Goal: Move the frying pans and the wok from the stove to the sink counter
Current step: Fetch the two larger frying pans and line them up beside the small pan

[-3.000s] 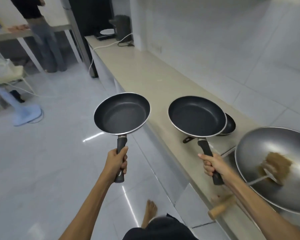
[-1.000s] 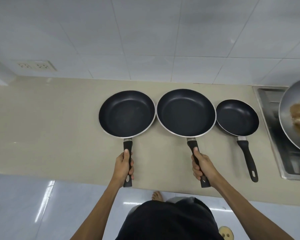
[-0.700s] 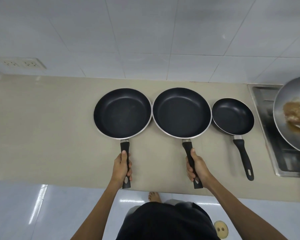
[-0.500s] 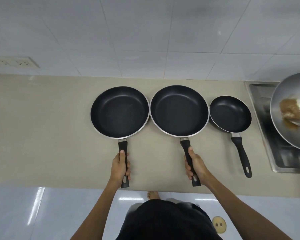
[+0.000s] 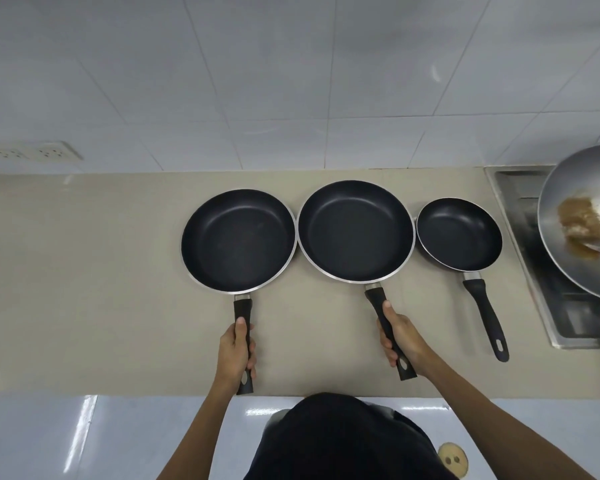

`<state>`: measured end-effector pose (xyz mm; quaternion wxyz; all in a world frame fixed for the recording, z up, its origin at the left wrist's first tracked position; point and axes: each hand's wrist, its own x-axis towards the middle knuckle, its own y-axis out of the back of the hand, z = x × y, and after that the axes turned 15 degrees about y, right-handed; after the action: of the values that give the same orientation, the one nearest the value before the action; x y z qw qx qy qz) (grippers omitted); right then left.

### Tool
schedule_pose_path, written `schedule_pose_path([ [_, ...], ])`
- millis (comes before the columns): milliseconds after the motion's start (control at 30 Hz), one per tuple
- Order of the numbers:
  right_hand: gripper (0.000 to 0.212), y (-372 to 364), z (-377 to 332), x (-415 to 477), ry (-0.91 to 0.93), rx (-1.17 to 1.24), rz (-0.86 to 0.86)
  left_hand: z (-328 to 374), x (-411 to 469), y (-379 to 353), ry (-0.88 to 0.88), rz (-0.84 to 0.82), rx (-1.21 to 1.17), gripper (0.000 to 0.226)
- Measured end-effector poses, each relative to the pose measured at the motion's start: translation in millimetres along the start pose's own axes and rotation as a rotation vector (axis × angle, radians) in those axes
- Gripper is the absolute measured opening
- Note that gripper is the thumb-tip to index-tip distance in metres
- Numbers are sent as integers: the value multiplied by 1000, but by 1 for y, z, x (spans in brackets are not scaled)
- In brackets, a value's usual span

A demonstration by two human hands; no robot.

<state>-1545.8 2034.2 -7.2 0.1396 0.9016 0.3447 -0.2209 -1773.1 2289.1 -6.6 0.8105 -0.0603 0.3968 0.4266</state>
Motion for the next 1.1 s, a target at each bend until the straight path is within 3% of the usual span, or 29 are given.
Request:
schedule_pose_path([
  [867, 64, -4, -7, -10, -52, -31, -17, -5, -8, -14, 69, -9, -20, 51],
  [1100, 60, 6, -19, -11, -74, -122, -107, 2, -14, -11, 131, -26, 31, 52],
])
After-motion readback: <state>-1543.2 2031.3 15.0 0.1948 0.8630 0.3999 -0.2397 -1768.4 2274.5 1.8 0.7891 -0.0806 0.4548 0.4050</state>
